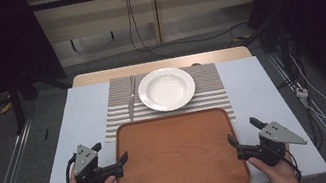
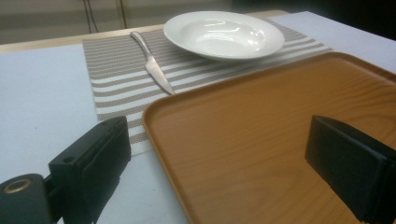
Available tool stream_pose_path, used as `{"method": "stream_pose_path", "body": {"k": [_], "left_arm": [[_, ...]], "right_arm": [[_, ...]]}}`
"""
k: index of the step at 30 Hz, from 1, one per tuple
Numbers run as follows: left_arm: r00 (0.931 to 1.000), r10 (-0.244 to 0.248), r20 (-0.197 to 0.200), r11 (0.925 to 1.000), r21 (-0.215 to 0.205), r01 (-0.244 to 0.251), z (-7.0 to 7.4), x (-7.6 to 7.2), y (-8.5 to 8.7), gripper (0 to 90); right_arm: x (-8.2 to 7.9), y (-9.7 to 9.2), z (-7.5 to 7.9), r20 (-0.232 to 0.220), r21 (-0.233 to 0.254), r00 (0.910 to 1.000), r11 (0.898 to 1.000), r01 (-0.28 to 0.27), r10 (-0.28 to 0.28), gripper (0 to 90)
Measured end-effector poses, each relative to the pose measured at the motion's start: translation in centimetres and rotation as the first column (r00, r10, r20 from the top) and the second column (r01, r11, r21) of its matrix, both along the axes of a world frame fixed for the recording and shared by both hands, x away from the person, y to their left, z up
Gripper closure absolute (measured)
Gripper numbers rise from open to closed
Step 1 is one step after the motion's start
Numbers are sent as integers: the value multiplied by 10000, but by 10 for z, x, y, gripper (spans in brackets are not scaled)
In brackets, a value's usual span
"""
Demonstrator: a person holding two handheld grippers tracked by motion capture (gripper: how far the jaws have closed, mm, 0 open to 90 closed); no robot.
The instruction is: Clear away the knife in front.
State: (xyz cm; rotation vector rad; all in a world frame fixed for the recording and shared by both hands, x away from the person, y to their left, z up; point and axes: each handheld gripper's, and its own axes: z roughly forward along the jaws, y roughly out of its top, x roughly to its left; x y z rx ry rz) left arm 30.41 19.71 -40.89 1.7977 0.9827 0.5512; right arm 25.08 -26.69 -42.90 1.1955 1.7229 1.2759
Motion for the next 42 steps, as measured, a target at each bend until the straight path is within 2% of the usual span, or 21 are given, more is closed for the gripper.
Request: {"method": "stream_pose_path", "body": {"k": [1,12,16,19,22,25,26,30,36,38,40,42], "left_arm": [[9998,-151,-143,9999,-25,151,1,1,-1,76],[9995,-307,-17,9990,331,307,11,13,-8,81],[9983,-438,-385,9982,384,452,19,22,-10,86],[9985,-438,-334,9980,432,452,22,26,-11,87],[9987,-430,-277,9978,486,443,27,35,-14,87],[9980,-434,-455,9986,298,447,31,46,-17,87],[9977,-401,-537,9986,317,419,33,55,-19,88],[9965,-398,-742,9987,293,421,35,66,-22,88],[9966,-338,-746,9992,199,354,40,85,-30,93],[9959,-277,-857,9994,186,294,41,92,-32,92],[9952,-156,-964,9992,362,192,43,99,-34,92],[9949,-202,-991,9991,343,237,43,107,-35,70]], "right_arm": [[0,0,0,-8,3,10000,10000,3,-3,81],[2,1,-1,-48,-41,10000,10000,-12,12,82],[3,2,-1,-34,-40,10000,10000,-13,13,82],[2,2,0,-19,-75,10000,10000,-12,12,82],[3,3,0,-13,-111,10000,9999,-39,39,82],[2,3,0,-10,-141,10000,9999,-10,10,82],[3,3,0,-13,-123,10000,9999,-8,7,82],[3,3,0,-12,-144,10000,9999,-33,33,82],[3,2,0,-22,-133,10000,9999,-37,37,82],[3,2,-1,-41,-116,10000,9999,-22,22,82],[3,1,-1,-60,-106,10000,9999,0,-1,82],[2,1,0,-83,-84,10000,10000,14,-15,81]]}}
